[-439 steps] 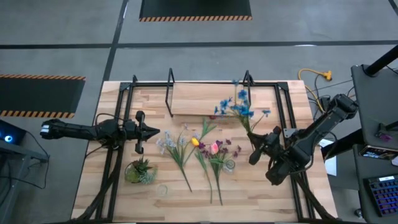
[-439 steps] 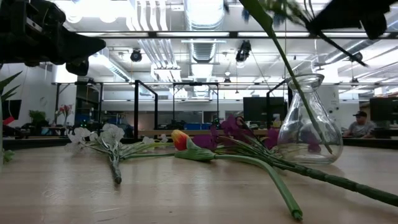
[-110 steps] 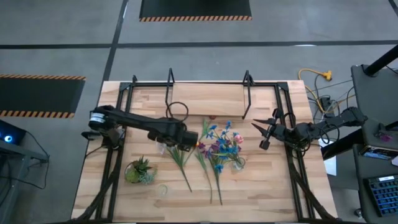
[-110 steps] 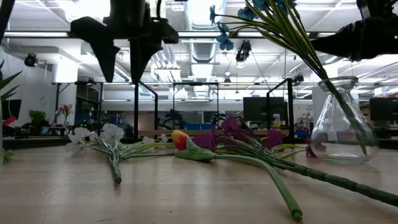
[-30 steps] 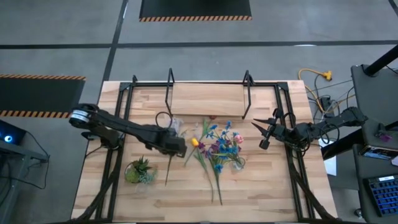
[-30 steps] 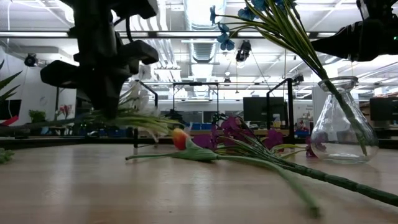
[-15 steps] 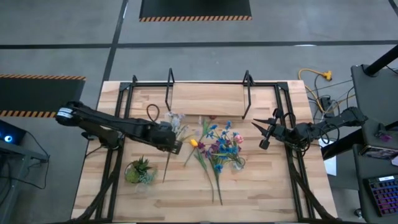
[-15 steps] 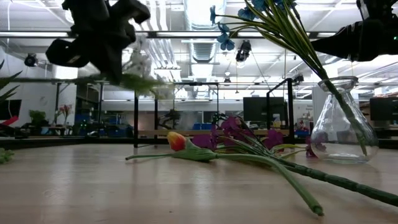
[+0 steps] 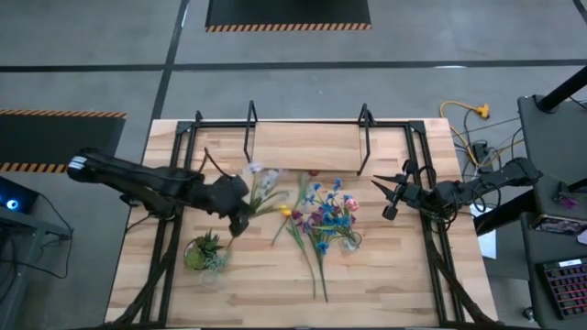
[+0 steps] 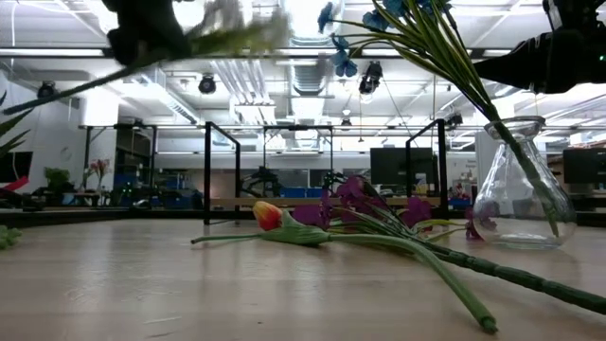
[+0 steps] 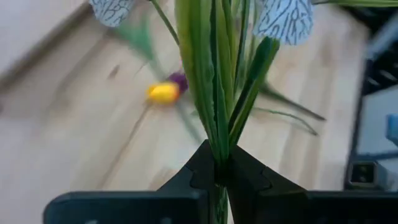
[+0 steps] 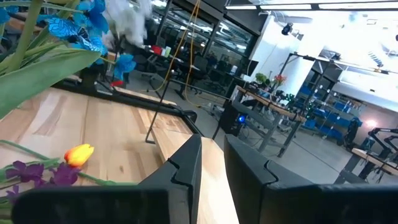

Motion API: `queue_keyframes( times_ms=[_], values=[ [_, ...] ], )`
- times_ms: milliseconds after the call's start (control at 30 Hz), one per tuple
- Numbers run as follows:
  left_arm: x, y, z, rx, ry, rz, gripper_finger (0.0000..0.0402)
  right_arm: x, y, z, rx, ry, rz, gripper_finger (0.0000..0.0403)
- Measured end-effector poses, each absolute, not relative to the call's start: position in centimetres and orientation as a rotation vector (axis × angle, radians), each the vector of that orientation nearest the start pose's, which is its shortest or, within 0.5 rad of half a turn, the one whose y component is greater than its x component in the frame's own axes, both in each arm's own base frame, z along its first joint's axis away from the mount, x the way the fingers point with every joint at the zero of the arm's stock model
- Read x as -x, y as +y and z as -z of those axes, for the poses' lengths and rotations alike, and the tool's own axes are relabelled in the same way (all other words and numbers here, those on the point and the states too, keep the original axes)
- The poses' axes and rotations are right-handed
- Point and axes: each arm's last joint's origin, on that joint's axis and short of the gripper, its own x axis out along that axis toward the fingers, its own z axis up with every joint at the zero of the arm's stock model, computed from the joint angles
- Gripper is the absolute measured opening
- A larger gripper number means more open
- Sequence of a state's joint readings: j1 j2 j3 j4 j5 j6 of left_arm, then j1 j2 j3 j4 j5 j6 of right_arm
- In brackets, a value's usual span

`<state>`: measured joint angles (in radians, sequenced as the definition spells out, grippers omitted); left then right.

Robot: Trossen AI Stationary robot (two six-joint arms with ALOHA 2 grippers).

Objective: Pick and place flowers into a vace then onto a shelf
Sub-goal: Put the white flowers into the left transparent vase

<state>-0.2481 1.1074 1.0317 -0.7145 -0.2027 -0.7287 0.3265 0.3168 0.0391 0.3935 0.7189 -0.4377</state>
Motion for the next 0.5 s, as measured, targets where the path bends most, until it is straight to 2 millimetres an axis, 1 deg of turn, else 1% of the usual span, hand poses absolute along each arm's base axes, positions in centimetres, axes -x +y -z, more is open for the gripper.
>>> queue_keyframes(
  times_ms=[100,167,233,300,367,500],
  values=[
    [-20.8,-4.7,-32.9,0.445,0.609,-0.199,0.0008,-11.0,1.7,-18.7,0.364,-0.016,0.407,0.0059],
    [-20.2,-4.8,-34.0,0.429,0.517,-0.192,0.0008,-11.0,1.7,-18.7,0.357,-0.019,0.407,0.0059],
    [-19.7,-5.1,-35.1,0.431,0.394,-0.188,0.0008,-11.0,1.7,-18.7,0.355,-0.019,0.407,0.0059],
    [-18.8,-5.7,-36.2,0.375,0.307,-0.155,0.0008,-11.0,1.7,-18.7,0.350,-0.020,0.407,0.0059],
    [-17.8,-6.3,-37.0,0.307,0.253,-0.108,0.0008,-11.0,1.7,-18.7,0.332,-0.023,0.406,0.0059],
    [-15.7,-8.0,-37.2,0.209,0.225,-0.005,0.0008,-11.0,1.7,-18.7,0.317,-0.027,0.405,0.0059]
  ],
)
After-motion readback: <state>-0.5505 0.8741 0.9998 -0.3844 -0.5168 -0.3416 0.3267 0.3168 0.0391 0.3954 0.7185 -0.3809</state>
